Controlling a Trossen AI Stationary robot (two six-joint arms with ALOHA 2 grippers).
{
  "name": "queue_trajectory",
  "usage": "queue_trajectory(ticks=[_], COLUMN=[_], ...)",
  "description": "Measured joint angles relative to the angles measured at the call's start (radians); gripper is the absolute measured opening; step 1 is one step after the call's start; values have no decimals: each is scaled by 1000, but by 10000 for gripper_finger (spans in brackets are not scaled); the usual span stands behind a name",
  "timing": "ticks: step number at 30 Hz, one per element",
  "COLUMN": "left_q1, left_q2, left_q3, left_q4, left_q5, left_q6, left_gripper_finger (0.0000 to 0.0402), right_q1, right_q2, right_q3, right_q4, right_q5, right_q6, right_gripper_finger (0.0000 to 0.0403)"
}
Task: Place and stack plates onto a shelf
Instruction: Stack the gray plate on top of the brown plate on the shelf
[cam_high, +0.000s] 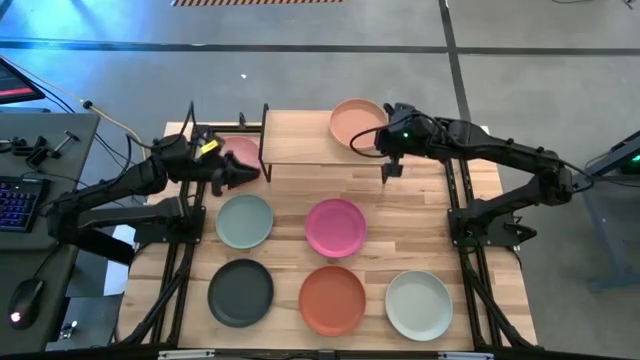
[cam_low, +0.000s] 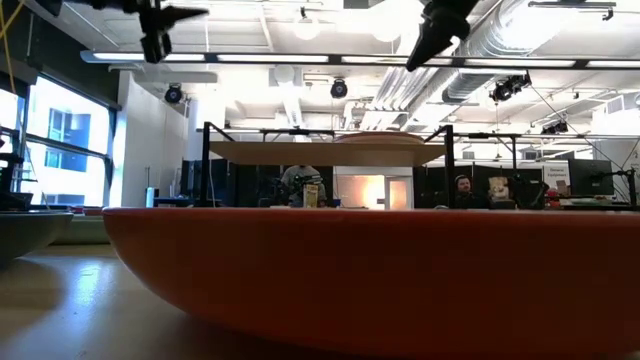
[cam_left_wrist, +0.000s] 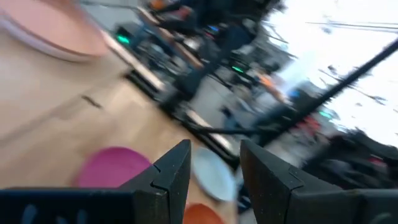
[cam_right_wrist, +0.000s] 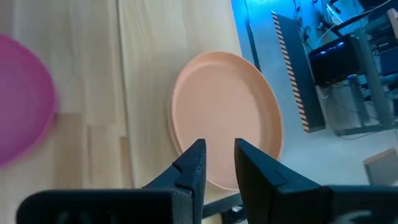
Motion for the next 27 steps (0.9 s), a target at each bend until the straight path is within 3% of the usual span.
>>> queue_trajectory(ticks=[10,15,20,27], left_q1=[-209,-296,-382,-510], left_q2=[7,30,69,138], left_q3=[87,135,166,164], left_q4=[-58,-122,-320,-601], left_q5=[13,10,-19,-176], left_q6=[-96,-127,-125,-100], left_gripper_finger=[129,129,129,129], right_q1=[96,164,234,309], right_q2=[0,0,0,0], right_q3=[0,0,0,0], right_q4=[0,-1,-1,-1], right_q5=[-5,-61,-69,-69], right_q6=[216,343,481,605], right_gripper_finger=[71,71,71,71])
